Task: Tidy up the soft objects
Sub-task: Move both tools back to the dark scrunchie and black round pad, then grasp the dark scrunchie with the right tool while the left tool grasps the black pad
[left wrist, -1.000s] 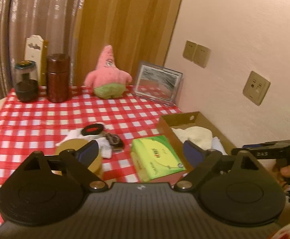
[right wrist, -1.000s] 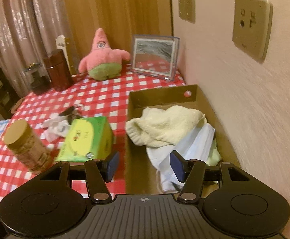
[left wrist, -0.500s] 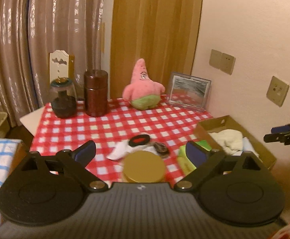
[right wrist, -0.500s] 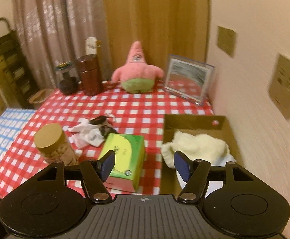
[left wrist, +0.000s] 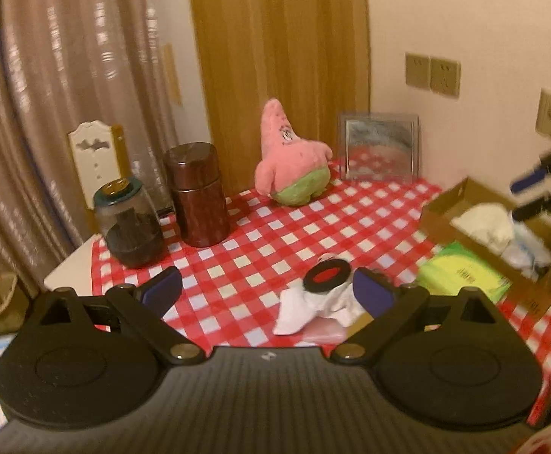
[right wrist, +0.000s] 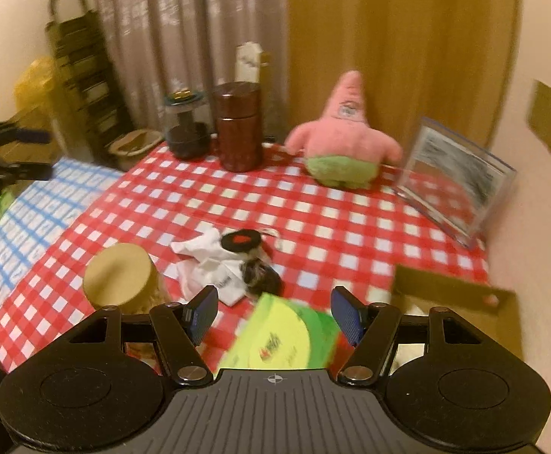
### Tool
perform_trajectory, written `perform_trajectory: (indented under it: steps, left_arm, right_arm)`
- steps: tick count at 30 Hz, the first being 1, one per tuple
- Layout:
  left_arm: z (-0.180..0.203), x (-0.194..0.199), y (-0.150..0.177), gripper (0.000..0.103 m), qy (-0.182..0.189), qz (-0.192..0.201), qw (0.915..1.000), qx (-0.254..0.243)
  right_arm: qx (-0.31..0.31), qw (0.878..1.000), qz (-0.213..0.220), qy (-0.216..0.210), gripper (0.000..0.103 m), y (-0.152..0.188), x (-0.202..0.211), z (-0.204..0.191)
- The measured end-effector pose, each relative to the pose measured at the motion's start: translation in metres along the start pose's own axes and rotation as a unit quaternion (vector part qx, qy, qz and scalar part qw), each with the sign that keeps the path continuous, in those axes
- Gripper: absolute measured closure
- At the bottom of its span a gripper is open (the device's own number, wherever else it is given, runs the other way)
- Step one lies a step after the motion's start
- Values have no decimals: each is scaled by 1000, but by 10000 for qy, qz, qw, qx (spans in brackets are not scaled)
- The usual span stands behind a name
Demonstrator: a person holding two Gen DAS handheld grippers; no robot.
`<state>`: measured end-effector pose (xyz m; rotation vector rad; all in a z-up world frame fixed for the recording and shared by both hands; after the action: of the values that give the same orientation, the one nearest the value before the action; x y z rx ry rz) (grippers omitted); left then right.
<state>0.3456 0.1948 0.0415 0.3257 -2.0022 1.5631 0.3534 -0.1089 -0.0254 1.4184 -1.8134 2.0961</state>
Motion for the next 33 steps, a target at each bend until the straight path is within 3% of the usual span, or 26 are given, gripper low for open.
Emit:
perform_trajectory:
  steps: [2,7,15,23,28,33]
  left_arm:
    - [-4,-20,0,8,96,-30,9998,-182]
    - [-8,-72,8,8,454,-544,9963,-492]
    - [-1,-145,22,16,1040,-996,9849,-959]
    - [22,-199,37,20,1499,-1354,9716,-1235]
    - [32,-224,35,20,1613,-1380,9701,-1174]
    - [40,-244,39,20,1708,-1450,9676,-1162]
  right_arm:
    - [132,9997,-98,-163,37,-9,-18,0]
    - [644,9963,-456,-334,37,-22,-64,4]
    - [1152,9837,-1204,-678,37,-22,-135,6]
    - [1210,9740,-1679,-923,38,-21,-190,2]
    - [887,9695,-2044,-1021,40,-20,-223,4]
    - [1024,9624,-2336,-938,47,-9,-249,-1]
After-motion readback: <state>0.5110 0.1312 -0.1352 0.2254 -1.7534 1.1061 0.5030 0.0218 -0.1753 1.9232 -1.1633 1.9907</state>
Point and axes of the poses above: each gripper's, at about its wrist camera, not at the fingertips, and x roughly against the way its jaws point, z to its right, y to its underside, the point moved 9 cm from there along -x, roughly the way its jaws point, and after that the axes turned 1 degree about -z, right-handed, at the moved point
